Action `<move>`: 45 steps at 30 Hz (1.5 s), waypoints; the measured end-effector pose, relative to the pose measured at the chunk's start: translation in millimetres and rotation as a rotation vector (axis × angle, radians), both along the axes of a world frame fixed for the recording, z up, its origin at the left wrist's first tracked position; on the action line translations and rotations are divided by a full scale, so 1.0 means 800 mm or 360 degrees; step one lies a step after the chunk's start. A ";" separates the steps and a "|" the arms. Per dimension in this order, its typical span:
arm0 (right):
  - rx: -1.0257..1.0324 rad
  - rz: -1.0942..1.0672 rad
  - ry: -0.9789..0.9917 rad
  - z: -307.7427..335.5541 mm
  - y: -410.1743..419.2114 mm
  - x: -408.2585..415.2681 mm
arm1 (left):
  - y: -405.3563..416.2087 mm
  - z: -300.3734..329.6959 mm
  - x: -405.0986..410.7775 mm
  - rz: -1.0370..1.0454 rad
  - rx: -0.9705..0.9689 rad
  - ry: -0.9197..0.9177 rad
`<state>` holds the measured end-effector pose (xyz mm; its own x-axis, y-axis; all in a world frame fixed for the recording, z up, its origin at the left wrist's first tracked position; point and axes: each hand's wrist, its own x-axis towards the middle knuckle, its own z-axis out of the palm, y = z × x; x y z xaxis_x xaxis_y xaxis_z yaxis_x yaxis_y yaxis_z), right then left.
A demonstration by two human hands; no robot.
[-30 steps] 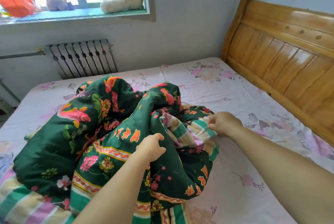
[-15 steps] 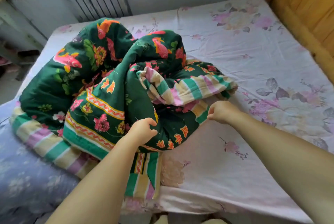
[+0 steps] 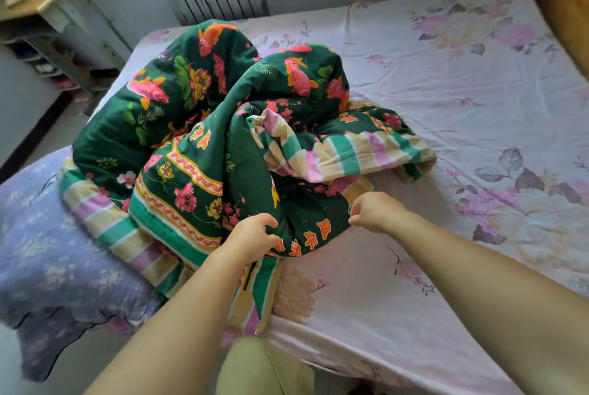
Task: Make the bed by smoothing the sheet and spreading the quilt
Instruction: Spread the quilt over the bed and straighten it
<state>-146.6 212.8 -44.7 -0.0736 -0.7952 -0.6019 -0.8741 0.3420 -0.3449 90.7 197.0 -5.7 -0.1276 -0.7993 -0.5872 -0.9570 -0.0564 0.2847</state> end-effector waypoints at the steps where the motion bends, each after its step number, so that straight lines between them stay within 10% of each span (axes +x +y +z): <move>1: 0.0000 0.0002 -0.0006 0.002 -0.001 0.000 | -0.002 0.002 -0.006 -0.0014 -0.0006 0.0012; 21: -0.0013 -0.0423 -0.0003 -0.015 -0.130 -0.089 | -0.221 -0.051 -0.156 -0.0707 -0.0148 0.0246; 24: 0.0012 -0.0485 0.0060 -0.026 -0.171 -0.101 | -0.283 -0.053 -0.179 -0.0827 -0.0531 -0.0012; 28: 0.0043 -0.0525 0.0008 -0.037 -0.240 -0.105 | -0.410 -0.043 -0.192 -0.0649 -0.0992 -0.0369; 32: 0.0050 -0.0527 -0.0011 -0.019 -0.268 -0.112 | -0.493 -0.040 -0.188 -0.0387 -0.0762 -0.0685; 45: 0.0209 -0.0353 0.0037 0.045 -0.297 -0.127 | -0.459 -0.001 -0.169 0.0347 -0.0381 0.0182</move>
